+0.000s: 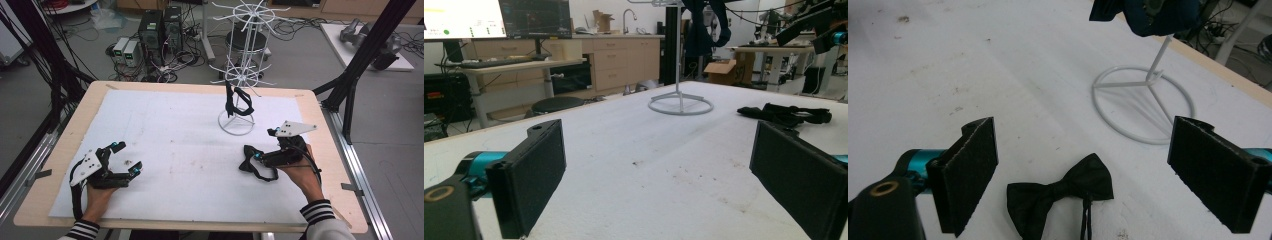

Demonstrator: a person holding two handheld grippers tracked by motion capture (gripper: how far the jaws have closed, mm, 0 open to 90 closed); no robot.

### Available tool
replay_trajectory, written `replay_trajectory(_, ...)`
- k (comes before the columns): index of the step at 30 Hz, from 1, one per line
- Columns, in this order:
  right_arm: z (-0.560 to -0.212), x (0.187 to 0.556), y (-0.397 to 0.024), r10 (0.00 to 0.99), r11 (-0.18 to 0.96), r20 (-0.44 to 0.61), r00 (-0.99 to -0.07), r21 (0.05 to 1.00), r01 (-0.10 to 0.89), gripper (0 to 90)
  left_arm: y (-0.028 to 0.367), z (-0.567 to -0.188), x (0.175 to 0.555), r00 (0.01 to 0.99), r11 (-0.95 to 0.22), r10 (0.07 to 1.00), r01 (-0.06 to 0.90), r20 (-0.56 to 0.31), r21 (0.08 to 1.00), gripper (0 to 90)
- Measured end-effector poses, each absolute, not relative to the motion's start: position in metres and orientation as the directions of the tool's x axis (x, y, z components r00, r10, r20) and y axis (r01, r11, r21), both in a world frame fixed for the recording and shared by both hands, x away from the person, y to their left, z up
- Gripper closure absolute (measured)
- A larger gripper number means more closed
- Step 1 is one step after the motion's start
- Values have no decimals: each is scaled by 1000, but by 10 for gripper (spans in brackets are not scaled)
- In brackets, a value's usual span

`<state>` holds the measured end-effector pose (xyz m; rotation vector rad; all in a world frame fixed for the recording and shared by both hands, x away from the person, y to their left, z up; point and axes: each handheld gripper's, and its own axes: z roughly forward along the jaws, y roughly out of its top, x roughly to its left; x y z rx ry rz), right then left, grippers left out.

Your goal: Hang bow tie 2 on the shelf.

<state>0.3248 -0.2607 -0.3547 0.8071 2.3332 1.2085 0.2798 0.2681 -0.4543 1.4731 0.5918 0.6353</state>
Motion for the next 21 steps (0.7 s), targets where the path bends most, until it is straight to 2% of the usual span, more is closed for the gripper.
replay_trajectory(21, -371, 338, -248, 562, 571, -25, -827, 734, 366, 143, 268, -454, 280, 707, -4, 707, -27, 22, 1000, 83)
